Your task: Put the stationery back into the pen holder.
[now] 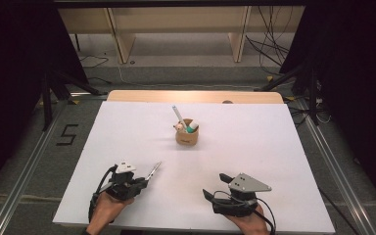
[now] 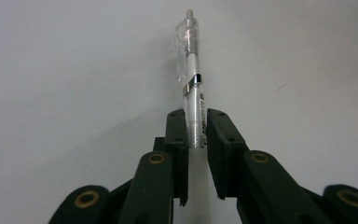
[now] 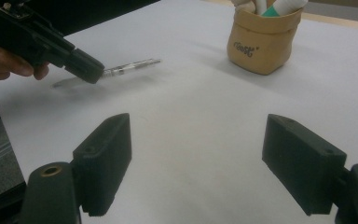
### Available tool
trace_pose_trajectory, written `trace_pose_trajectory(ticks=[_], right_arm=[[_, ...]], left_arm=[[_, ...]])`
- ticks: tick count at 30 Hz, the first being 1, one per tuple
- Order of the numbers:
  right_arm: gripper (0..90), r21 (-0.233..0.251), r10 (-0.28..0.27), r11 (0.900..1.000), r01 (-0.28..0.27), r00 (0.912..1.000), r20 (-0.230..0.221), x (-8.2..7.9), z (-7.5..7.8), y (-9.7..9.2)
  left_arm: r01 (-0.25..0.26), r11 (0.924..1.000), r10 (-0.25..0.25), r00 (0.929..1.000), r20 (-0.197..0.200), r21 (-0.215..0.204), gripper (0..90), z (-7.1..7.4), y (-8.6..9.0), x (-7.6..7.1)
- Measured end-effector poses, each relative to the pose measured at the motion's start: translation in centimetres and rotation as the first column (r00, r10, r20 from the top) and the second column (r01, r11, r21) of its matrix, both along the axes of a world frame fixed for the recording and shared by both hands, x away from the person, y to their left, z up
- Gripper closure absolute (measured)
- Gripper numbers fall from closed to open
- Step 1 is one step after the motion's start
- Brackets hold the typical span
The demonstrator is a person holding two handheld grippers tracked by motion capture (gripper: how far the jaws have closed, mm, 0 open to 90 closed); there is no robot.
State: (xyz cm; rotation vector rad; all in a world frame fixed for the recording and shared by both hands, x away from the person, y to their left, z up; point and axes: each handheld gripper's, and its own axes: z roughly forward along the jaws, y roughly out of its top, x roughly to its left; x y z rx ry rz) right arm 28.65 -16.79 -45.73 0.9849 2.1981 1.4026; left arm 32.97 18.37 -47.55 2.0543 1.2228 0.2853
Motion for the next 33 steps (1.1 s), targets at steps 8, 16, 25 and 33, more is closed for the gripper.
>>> trace_pose_trajectory(ticks=[8,16,25,33], right_arm=[[24.7,-0.005,0.007,1.0000,-0.007,1.0000,0.004,0.0,-0.1,0.1],[24.8,-0.024,0.034,0.9991,-0.034,0.9992,0.020,-0.2,-0.1,0.6],[24.9,-0.065,0.076,0.9953,-0.072,0.9951,0.062,-0.8,0.0,1.3],[24.9,-0.121,0.108,0.9881,-0.095,0.9877,0.112,-1.3,0.0,2.0]], left_arm=[[0.089,0.9945,-0.091,0.9953,-0.033,-0.054,78.6,1.1,-0.9,0.3],[0.214,0.9739,-0.219,0.9735,-0.067,-0.076,78.6,2.2,-2.5,0.6],[0.330,0.9424,-0.333,0.9396,-0.077,-0.056,78.6,3.5,-4.6,1.0],[0.393,0.9186,-0.395,0.9146,-0.086,-0.039,78.6,3.8,-6.3,1.3]])
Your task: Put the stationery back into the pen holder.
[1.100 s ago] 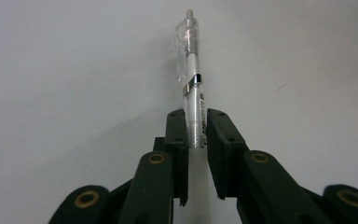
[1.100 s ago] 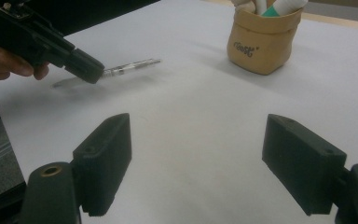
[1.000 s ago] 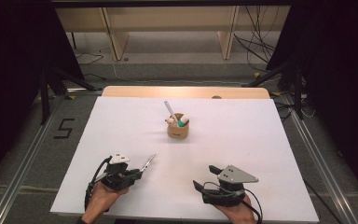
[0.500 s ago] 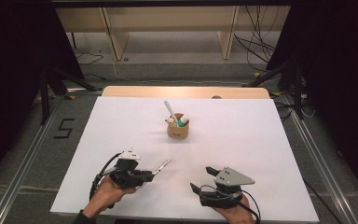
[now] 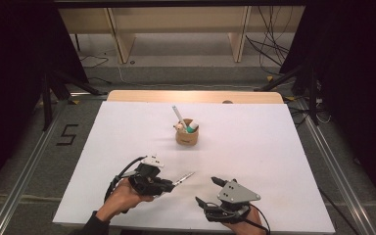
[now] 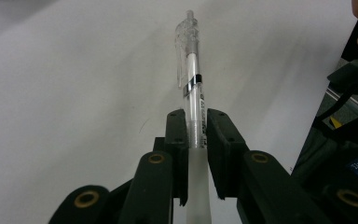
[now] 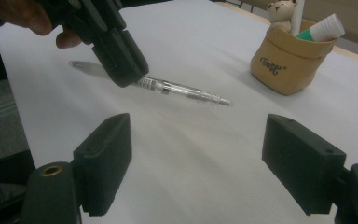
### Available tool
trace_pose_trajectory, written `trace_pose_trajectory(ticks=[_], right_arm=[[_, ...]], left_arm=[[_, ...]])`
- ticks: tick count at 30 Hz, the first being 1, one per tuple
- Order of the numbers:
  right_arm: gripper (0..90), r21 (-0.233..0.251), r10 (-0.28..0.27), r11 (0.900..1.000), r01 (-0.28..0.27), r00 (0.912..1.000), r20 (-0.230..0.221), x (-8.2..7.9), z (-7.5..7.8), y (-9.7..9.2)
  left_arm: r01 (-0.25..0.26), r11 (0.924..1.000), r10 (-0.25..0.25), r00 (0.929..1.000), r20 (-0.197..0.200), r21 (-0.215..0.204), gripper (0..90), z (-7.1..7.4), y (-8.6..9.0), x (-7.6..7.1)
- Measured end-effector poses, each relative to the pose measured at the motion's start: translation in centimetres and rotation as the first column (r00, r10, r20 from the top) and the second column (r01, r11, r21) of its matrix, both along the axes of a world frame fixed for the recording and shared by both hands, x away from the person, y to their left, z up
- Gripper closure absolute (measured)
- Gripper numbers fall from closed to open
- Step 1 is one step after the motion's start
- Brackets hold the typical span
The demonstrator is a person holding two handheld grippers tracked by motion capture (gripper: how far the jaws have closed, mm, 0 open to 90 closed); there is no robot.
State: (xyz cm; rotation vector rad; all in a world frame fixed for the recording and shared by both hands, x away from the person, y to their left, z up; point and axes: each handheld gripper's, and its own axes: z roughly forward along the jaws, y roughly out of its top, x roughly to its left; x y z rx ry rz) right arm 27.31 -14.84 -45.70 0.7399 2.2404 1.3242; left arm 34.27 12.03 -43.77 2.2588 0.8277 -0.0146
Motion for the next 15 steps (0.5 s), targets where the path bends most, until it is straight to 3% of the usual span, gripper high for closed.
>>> trace_pose_trajectory(ticks=[6,15], right_arm=[[25.2,-0.060,0.011,0.9982,-0.008,0.9989,0.046,-0.4,0.0,0.5],[25.6,-0.157,0.039,0.9875,-0.019,0.9912,0.127,-1.0,-0.2,1.5]], left_arm=[[0.051,0.9985,-0.051,0.9987,0.000,0.020,78.6,0.2,-1.1,0.3],[0.111,0.9930,-0.111,0.9938,0.000,0.040,78.6,0.3,-2.6,0.5]])
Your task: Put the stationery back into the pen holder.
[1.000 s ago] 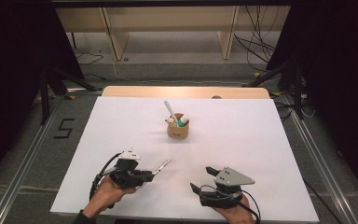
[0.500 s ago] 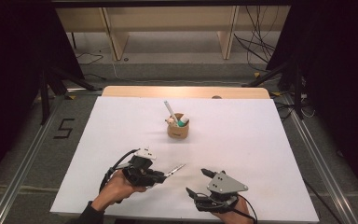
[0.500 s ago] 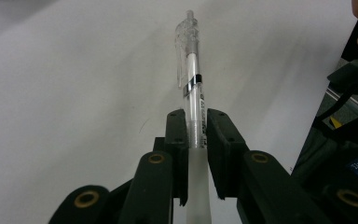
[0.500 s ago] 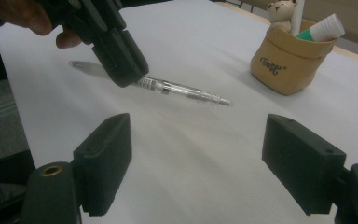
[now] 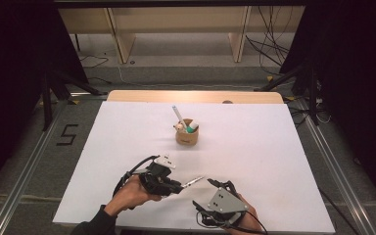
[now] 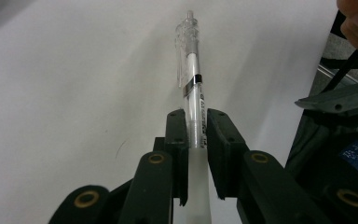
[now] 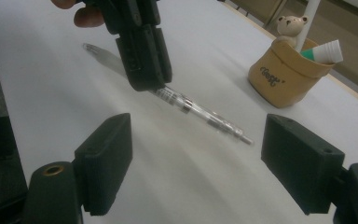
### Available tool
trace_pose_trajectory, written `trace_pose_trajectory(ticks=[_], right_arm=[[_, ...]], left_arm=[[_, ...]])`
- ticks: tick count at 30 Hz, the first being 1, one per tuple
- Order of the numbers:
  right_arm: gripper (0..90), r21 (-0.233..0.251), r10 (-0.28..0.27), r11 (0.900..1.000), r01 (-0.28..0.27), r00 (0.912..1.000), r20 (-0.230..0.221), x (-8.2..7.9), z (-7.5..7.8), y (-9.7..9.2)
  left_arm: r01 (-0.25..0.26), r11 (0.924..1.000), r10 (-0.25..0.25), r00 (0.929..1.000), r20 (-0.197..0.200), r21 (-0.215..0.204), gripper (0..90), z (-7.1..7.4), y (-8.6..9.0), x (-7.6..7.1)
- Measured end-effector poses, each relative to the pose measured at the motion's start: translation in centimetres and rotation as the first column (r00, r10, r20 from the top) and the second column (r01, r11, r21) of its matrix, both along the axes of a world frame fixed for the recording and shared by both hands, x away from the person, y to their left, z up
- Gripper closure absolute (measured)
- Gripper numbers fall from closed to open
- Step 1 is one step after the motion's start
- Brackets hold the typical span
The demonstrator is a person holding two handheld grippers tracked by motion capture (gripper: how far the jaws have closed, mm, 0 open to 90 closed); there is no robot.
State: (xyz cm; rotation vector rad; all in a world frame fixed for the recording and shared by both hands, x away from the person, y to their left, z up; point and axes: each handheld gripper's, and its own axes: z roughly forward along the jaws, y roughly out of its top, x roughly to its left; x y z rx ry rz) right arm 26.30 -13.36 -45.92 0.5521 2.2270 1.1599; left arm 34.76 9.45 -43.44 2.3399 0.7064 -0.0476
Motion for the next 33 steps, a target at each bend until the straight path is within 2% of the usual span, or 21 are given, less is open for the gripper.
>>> trace_pose_trajectory(ticks=[4,8,15,19,21,23,26,30,31,33], right_arm=[[25.9,-0.031,0.009,0.9995,-0.008,0.9996,0.026,-0.2,0.0,0.3],[26.5,-0.087,0.015,0.9961,-0.009,0.9975,0.070,-0.3,-0.2,0.7],[31.0,-0.212,0.048,0.9771,-0.014,0.9866,0.156,-0.9,-0.9,1.6],[35.9,-0.298,0.079,0.9544,-0.012,0.9734,0.215,-1.3,-1.4,2.3],[39.4,-0.350,0.097,0.9366,-0.005,0.9646,0.245,-1.6,-1.7,2.7],[41.4,-0.373,0.102,0.9278,0.006,0.9577,0.269,-1.7,-2.0,2.9],[45.2,-0.421,0.119,0.9069,0.017,0.9477,0.296,-1.9,-2.3,3.2],[50.7,-0.476,0.165,0.8794,0.017,0.9267,0.338,-2.1,-2.6,3.5],[51.9,-0.482,0.163,0.8760,0.024,0.9249,0.343,-2.2,-2.8,3.6],[54.5,-0.507,0.172,0.8611,0.035,0.9187,0.355,-2.3,-2.9,3.7]], left_arm=[[0.023,0.9997,-0.023,0.9997,0.004,0.004,78.6,0.1,-0.6,0.0],[0.049,0.9988,-0.049,0.9988,0.011,0.008,78.6,0.2,-1.1,-0.1],[0.089,0.9955,-0.089,0.9960,-0.003,0.032,78.6,0.0,-1.6,-0.5],[0.108,0.9933,-0.108,0.9941,-0.005,0.039,78.6,0.1,-1.7,-0.6],[0.118,0.9920,-0.118,0.9930,-0.006,0.045,78.6,0.2,-1.7,-0.7],[0.119,0.9920,-0.118,0.9929,-0.007,0.044,78.6,0.2,-1.8,-0.8],[0.125,0.9909,-0.125,0.9921,-0.010,0.048,78.6,0.1,-2.0,-1.0],[0.142,0.9880,-0.141,0.9898,-0.018,0.061,78.6,-0.1,-2.2,-1.1],[0.143,0.9877,-0.142,0.9896,-0.021,0.062,78.6,-0.1,-2.2,-1.1],[0.150,0.9863,-0.149,0.9885,-0.025,0.067,78.6,-0.2,-2.3,-1.2]])
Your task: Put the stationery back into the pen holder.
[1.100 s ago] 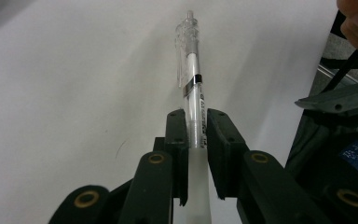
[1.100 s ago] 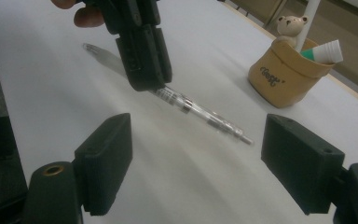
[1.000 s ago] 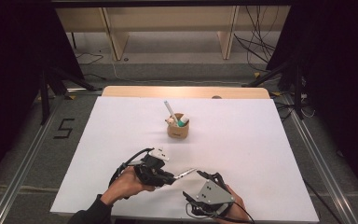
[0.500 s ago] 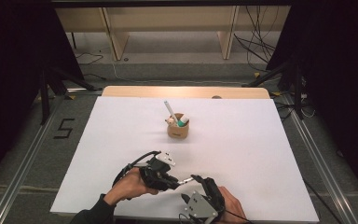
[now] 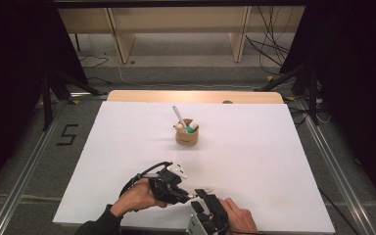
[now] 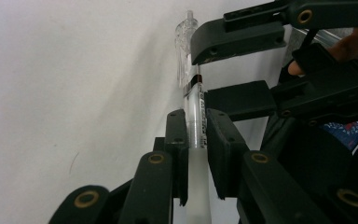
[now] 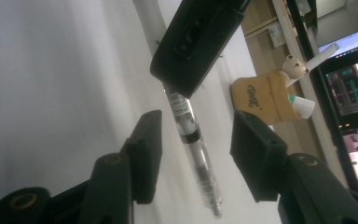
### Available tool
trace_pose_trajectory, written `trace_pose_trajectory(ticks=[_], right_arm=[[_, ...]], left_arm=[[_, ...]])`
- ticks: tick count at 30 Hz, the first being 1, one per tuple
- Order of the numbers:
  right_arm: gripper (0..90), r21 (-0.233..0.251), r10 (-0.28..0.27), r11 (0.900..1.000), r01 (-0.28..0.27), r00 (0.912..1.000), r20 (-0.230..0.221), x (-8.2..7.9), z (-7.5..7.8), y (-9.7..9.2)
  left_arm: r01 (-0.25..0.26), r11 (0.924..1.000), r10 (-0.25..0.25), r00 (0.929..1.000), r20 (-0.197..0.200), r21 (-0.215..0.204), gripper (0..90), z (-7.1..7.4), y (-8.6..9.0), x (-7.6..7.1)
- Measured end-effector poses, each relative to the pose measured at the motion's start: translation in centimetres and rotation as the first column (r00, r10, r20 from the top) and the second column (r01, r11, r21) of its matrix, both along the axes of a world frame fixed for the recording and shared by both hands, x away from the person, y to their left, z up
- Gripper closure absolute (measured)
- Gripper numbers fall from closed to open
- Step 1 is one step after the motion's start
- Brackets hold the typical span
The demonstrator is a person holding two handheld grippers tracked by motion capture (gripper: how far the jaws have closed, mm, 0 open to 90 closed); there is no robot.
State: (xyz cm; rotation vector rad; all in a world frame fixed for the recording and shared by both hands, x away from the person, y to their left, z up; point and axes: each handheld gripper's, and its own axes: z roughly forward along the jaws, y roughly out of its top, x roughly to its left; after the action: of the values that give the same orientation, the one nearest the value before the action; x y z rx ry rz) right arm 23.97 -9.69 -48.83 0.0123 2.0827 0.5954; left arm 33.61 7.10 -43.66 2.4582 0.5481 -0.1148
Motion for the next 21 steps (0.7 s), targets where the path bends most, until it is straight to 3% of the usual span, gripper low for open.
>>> trace_pose_trajectory(ticks=[10,21], right_arm=[[64.2,-0.102,0.019,0.9947,-0.013,0.9980,0.059,-0.22,-0.64,0.54],[70.8,-0.161,0.046,0.9866,-0.028,0.9936,0.103,-0.36,-1.01,0.81]], left_arm=[[0.023,0.9997,-0.023,0.9997,-0.009,0.004,78.6,0.10,-0.27,-0.26],[0.032,0.9995,-0.032,0.9993,-0.019,0.004,78.6,0.20,-0.34,-0.32]])
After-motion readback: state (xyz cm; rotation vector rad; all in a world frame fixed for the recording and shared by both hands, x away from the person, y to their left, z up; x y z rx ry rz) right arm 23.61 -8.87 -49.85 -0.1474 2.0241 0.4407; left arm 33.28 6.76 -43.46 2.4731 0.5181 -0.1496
